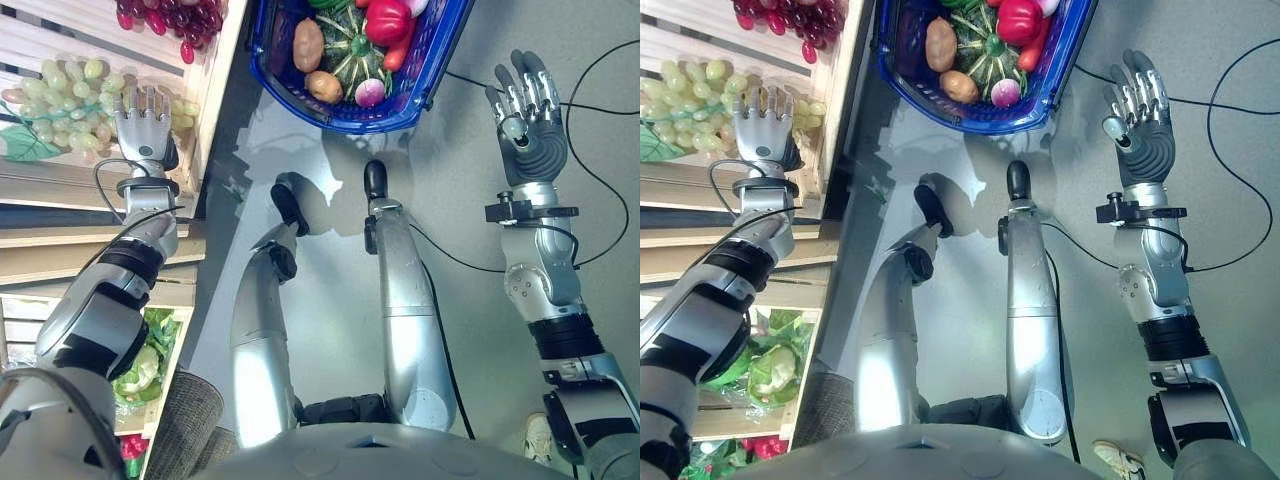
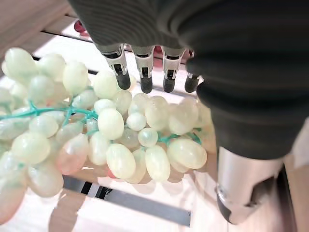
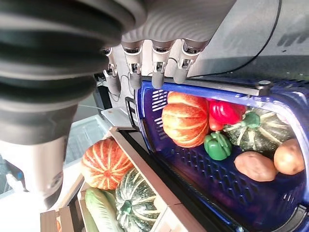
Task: Pick up fruits and vegetables into the basket
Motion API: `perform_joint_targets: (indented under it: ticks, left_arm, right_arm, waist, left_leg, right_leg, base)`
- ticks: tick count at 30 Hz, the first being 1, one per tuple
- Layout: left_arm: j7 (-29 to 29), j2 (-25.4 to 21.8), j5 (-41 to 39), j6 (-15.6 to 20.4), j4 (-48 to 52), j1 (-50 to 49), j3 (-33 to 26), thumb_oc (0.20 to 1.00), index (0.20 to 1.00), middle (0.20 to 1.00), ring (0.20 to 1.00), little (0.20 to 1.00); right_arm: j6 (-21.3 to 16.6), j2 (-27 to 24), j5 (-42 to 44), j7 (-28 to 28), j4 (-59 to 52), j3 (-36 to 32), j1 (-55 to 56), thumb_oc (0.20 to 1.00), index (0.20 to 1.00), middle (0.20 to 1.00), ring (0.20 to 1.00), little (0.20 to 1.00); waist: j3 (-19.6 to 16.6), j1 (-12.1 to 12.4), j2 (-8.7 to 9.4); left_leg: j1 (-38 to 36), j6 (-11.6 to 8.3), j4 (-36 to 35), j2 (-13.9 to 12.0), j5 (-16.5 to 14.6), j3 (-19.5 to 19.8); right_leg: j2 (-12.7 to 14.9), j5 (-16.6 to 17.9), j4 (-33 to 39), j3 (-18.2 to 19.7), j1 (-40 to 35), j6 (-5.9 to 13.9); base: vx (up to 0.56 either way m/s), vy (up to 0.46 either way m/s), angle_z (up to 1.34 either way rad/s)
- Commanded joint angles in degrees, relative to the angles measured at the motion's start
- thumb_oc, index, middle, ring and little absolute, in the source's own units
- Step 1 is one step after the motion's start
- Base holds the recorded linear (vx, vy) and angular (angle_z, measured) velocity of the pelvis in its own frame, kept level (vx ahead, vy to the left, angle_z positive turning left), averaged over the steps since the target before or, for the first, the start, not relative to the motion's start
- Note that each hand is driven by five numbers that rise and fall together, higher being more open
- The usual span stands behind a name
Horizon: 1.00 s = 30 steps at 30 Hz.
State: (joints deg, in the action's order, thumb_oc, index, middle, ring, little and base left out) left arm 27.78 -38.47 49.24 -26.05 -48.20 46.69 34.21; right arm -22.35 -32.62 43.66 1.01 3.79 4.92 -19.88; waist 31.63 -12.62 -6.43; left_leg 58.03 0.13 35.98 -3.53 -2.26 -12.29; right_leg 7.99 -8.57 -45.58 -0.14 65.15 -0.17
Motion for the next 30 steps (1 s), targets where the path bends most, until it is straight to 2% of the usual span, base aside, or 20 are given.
perform_joint_targets:
  ticks: [1, 10, 16, 22, 24, 25, 30]
  left_arm:
    - [-0.2, -1.2, -0.4, -2.7, -4.6, -1.6, -0.6, 1.0, 1.0, 1.0, 1.0, 1.0]
    - [-3.0, 0.2, -1.9, -8.0, -8.4, -2.9, 0.2, 1.0, 1.0, 1.0, 1.0, 1.0]
    - [0.5, 0.0, -2.6, -11.5, -9.8, -3.1, -0.4, 1.0, 1.0, 1.0, 1.0, 1.0]
    - [1.2, -0.2, -3.7, -13.0, -10.3, -2.3, -0.9, 1.0, 1.0, 1.0, 1.0, 1.0]
    - [2.0, -0.1, -5.1, -12.8, -10.5, -2.0, -0.8, 0.398, 0.398, 0.398, 0.398, 0.398]
    - [2.4, 0.2, -5.9, -12.3, -10.6, -2.1, -0.9, 0.2, 0.2, 0.2, 0.2, 0.2]
    - [3.8, -0.2, -9.7, -9.7, -11.1, -1.9, -1.6, 0.2, 0.2, 0.2, 0.2, 0.2]
  right_arm:
    - [-3.3, -0.8, -1.0, -0.3, -5.9, -1.4, 0.7, 1.0, 1.0, 1.0, 1.0, 1.0]
    - [-3.6, -1.4, -2.0, -1.1, -6.0, -1.2, -1.0, 1.0, 1.0, 1.0, 1.0, 1.0]
    - [-3.8, -2.6, -2.8, -1.9, -6.4, -1.4, -2.3, 1.0, 1.0, 1.0, 1.0, 1.0]
    - [-4.1, -3.1, -3.2, -2.5, -6.7, -1.2, -3.2, 1.0, 1.0, 1.0, 1.0, 1.0]
    - [-4.3, -3.2, -3.3, -2.6, -6.5, -0.9, -3.4, 1.0, 1.0, 1.0, 1.0, 1.0]
    - [-4.6, -3.2, -3.2, -2.6, -6.3, -0.8, -3.5, 1.0, 1.0, 1.0, 1.0, 1.0]
    - [-4.5, -3.6, -3.8, -2.4, -6.1, -0.6, -3.9, 1.0, 1.0, 1.0, 1.0, 1.0]
  waist:
    - [-1.8, 0.0, 1.92]
    - [-1.8, 0.4, 2.11]
    - [-1.8, 0.5, 2.14]
    - [-1.8, 0.5, 2.2]
    - [-1.8, 0.5, 2.25]
    - [-1.8, 0.6, 2.35]
    - [-1.8, 0.8, 2.34]
  left_leg:
    - [1.4, -1.49, 6.0, 1.6, -7.2, 0.6]
    - [5.4, -1.65, 9.1, 1.5, -7.8, 1.1]
    - [7.6, -1.82, 10.8, 1.1, -8.0, 1.3]
    - [9.8, -2.02, 12.5, 1.2, -8.1, 1.6]
    - [10.1, -2.04, 12.9, 1.1, -8.3, 1.7]
    - [10.3, -2.14, 13.1, 1.2, -8.3, 1.8]
    - [9.8, -2.19, 12.8, 1.1, -8.1, 1.6]
  right_leg:
    - [-3.9, 0.6, 0.0, 0.2, 0.6, 2.46]
    - [-3.8, 0.1, -3.1, 0.1, 4.2, 2.21]
    - [-3.6, -0.2, -5.0, 0.0, 6.5, 2.05]
    - [-3.8, -0.3, -6.5, 0.1, 8.5, 1.83]
    - [-3.9, -0.3, -6.8, 0.1, 8.8, 1.81]
    - [-3.9, -0.3, -6.8, 0.1, 8.9, 1.77]
    - [-3.9, -0.3, -6.6, 0.1, 8.3, 1.82]
  base:
    - [0.02, 0.001, -0.04]
    - [0.01, 0.002, -0.03]
    - [0.01, 0.005, -0.01]
    - [0.0, 0.0, 0.0]
    - [0.0, 0.0, 0.0]
    - [0.0, 0.0, 0.0]
    - [0.0, 0.0, 0.0]
